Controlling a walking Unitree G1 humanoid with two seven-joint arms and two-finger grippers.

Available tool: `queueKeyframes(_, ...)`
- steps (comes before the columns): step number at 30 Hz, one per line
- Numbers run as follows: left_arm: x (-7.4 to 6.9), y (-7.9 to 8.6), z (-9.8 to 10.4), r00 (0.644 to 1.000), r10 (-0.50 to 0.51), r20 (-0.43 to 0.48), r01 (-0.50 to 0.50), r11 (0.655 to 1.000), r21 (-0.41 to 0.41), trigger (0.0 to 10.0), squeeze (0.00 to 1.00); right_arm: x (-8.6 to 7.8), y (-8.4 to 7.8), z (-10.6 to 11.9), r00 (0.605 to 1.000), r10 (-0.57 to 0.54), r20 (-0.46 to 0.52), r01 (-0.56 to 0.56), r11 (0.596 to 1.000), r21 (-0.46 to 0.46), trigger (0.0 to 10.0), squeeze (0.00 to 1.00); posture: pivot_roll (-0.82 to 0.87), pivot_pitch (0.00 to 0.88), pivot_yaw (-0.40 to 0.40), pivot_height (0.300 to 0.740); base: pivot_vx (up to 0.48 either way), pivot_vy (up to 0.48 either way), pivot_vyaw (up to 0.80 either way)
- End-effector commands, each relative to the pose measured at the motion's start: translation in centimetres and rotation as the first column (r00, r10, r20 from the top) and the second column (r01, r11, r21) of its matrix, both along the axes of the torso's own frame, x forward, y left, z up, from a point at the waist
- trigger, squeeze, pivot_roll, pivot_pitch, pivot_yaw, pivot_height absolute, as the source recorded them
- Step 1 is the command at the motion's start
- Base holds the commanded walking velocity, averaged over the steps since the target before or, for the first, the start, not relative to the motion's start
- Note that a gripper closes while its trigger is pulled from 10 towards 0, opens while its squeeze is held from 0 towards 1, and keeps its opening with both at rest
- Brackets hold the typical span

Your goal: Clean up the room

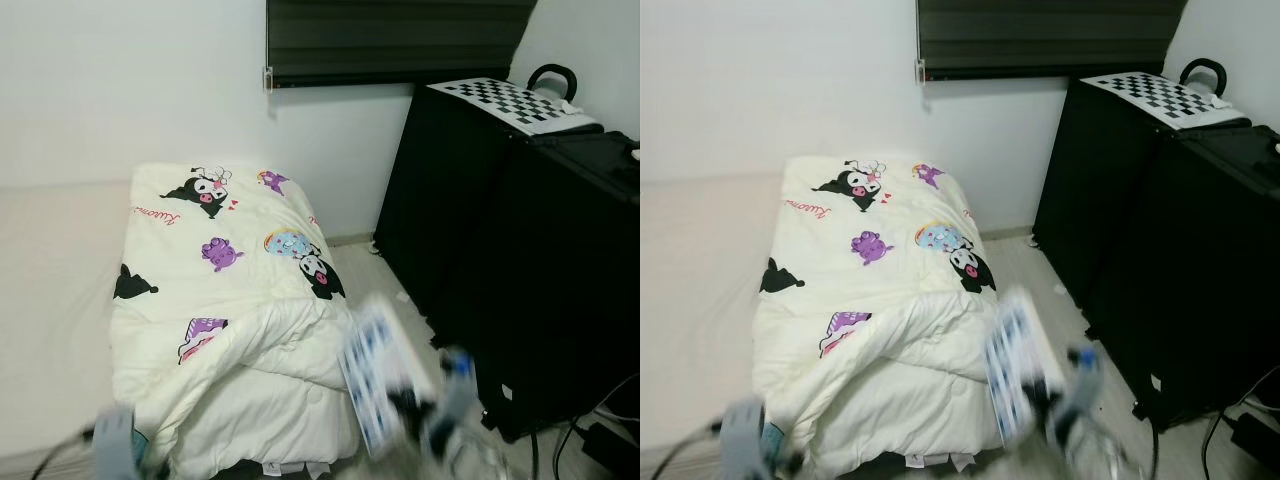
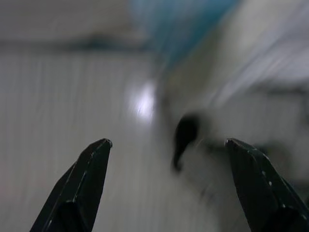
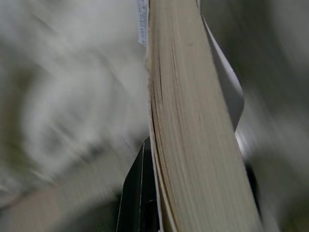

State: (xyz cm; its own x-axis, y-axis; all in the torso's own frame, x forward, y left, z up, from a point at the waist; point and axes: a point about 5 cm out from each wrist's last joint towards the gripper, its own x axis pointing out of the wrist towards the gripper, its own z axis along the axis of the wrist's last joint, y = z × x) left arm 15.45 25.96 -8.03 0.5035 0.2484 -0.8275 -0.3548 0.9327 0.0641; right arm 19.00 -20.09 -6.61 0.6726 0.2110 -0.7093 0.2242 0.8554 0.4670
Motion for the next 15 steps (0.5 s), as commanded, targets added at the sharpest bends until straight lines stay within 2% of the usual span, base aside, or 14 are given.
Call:
queueKeyframes(1,-1.0,-0.9,-0.7,0.999,-0.031,-0.035,0.031,0.999,-0.009,10.0,0.0,-2.2,-0.6,-1.2,0.997,-0.013,-0.077,0.007,0.997,-0.074,10.0,0.0,0.04,0.001,-0.057,0.74,0.0,0.0,0.0)
queueKeyframes(2,-1.7,-1.0,-1.0,0.999,-0.024,-0.044,0.023,1.0,-0.017,10.0,0.0,-5.1,-0.9,-2.6,0.983,-0.015,-0.185,-0.006,0.994,-0.111,10.0,0.0,0.05,0.009,-0.075,0.74,0.0,0.0,0.0)
queueKeyframes(3,-2.1,-1.1,-1.2,0.998,-0.018,-0.053,0.017,1.0,-0.018,10.0,0.0,-7.5,-1.0,-3.5,0.965,-0.006,-0.264,-0.031,0.99,-0.137,10.0,0.0,0.05,0.009,-0.075,0.74,0.0,0.0,0.0)
queueKeyframes(4,-2.1,-1.1,-1.2,0.998,-0.018,-0.053,0.017,1.0,-0.018,10.0,0.0,-7.5,-1.0,-3.5,0.965,-0.006,-0.264,-0.031,0.99,-0.137,10.0,0.0,0.05,0.009,-0.075,0.74,0.0,0.0,0.0)
queueKeyframes(6,-2.7,-1.0,-1.3,0.997,-0.019,-0.069,0.018,1.0,-0.015,10.0,0.0,-9.9,-1.1,-4.2,0.937,0.032,-0.349,-0.096,0.981,-0.168,10.0,0.0,0.05,0.008,-0.079,0.74,0.0,0.0,0.0)
queueKeyframes(12,-2.9,-0.6,-1.3,0.995,-0.05,-0.084,0.05,0.999,-0.004,10.0,0.0,-9.9,-1.4,-4.3,0.93,0.072,-0.361,-0.157,0.965,-0.212,10.0,0.0,0.05,0.0,-0.076,0.74,0.0,0.0,0.59)
queueKeyframes(15,-2.2,-0.3,-1.0,0.992,-0.099,-0.078,0.099,0.995,-0.012,10.0,0.0,-8.3,-2.4,-3.8,0.945,0.072,-0.319,-0.163,0.949,-0.27,10.0,0.0,0.05,0.0,-0.071,0.74,0.0,0.0,0.78)
